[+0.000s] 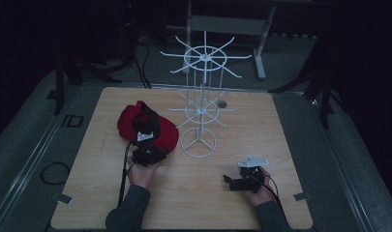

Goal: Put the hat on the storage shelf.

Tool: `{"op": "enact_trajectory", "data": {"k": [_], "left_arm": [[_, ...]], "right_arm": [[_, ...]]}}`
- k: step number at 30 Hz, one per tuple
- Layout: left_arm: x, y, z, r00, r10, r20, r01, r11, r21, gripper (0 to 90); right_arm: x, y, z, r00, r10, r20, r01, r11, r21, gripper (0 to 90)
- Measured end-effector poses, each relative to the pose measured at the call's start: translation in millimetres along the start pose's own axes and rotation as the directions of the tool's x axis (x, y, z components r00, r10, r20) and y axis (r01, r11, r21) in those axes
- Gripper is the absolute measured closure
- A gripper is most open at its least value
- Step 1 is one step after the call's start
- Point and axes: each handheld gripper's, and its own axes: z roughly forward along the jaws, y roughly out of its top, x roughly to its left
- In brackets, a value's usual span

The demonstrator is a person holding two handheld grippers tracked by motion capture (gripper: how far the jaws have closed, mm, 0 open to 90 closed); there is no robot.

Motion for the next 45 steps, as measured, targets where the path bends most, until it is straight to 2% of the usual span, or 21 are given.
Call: {"op": "enact_trajectory", "data": {"k": [4,6,7,8,9,10,11,12,14,19,22,28,30,37,45], "left_arm": [[5.7,-0.6,-6.9,0.9997,0.000,-0.023,0.000,1.0000,-0.010,50.6],[15.4,-1.4,-14.5,0.9988,0.002,-0.048,-0.003,0.9999,-0.010,53.6],[15.4,-1.4,-14.5,0.9988,0.002,-0.048,-0.003,0.9999,-0.010,54.9],[23.0,-1.4,-19.6,0.9971,-0.001,-0.076,0.000,0.9999,-0.014,56.3],[23.0,-1.4,-19.6,0.9971,-0.001,-0.076,0.000,0.9999,-0.014,57.5],[31.4,-1.1,-23.7,0.9960,-0.026,-0.085,0.024,0.9995,-0.023,58.6],[31.4,-1.1,-23.7,0.9960,-0.026,-0.085,0.024,0.9995,-0.023,59.6],[39.3,0.2,-26.3,0.9955,-0.049,-0.081,0.047,0.9985,-0.029,60.6],[44.4,2.3,-26.5,0.9961,-0.054,-0.071,0.052,0.9983,-0.028,60.6],[46.9,5.5,-17.2,0.9969,-0.059,-0.052,0.058,0.9982,-0.016,57.5],[48.0,6.6,-3.4,0.9968,-0.073,-0.033,0.073,0.9973,0.001,57.6],[50.9,11.2,11.4,0.9953,-0.092,-0.030,0.092,0.9957,0.006,55.5],[51.5,11.0,15.1,0.9958,-0.084,-0.036,0.084,0.9964,0.009,57.2],[55.4,10.4,15.8,0.9952,-0.086,-0.045,0.086,0.9963,0.004,63.2],[55.8,7.8,13.1,0.9981,-0.048,-0.040,0.047,0.9985,-0.028,73.0]], "right_arm": [[0.0,0.0,0.0,1.0000,0.000,0.000,0.000,1.000,0.000,13.3],[0.0,0.0,0.0,1.0000,0.000,0.000,0.000,1.000,0.000,13.2],[0.0,0.0,0.0,1.0000,0.000,0.000,0.000,1.000,0.000,13.2],[0.0,0.0,0.0,1.0000,0.000,0.000,0.000,1.000,0.000,13.3],[0.0,0.0,0.0,1.0000,0.000,0.000,0.000,1.000,0.000,13.3],[0.0,0.0,0.0,1.0000,0.000,0.000,0.000,1.000,0.000,13.3],[0.0,0.0,0.0,1.0000,0.000,0.000,0.000,1.000,0.000,13.3],[0.0,0.0,0.0,1.0000,0.000,0.000,0.000,1.000,0.000,13.2],[0.0,0.0,0.0,1.0000,-0.001,0.000,0.001,1.000,0.000,13.3],[0.0,0.0,0.0,1.0000,0.000,0.000,0.000,1.000,0.000,13.2],[0.1,0.1,-0.1,1.0000,0.001,0.000,-0.001,1.000,0.002,13.2],[0.0,0.1,-0.1,1.0000,0.001,0.000,-0.001,1.000,0.001,13.2],[0.1,0.1,-0.1,1.0000,0.002,0.000,-0.002,1.000,0.001,13.2],[0.1,0.1,-0.1,1.0000,0.001,0.000,-0.001,1.000,0.001,13.2],[0.1,0.0,-0.1,1.0000,0.001,0.000,-0.001,1.000,0.001,13.2]]}}
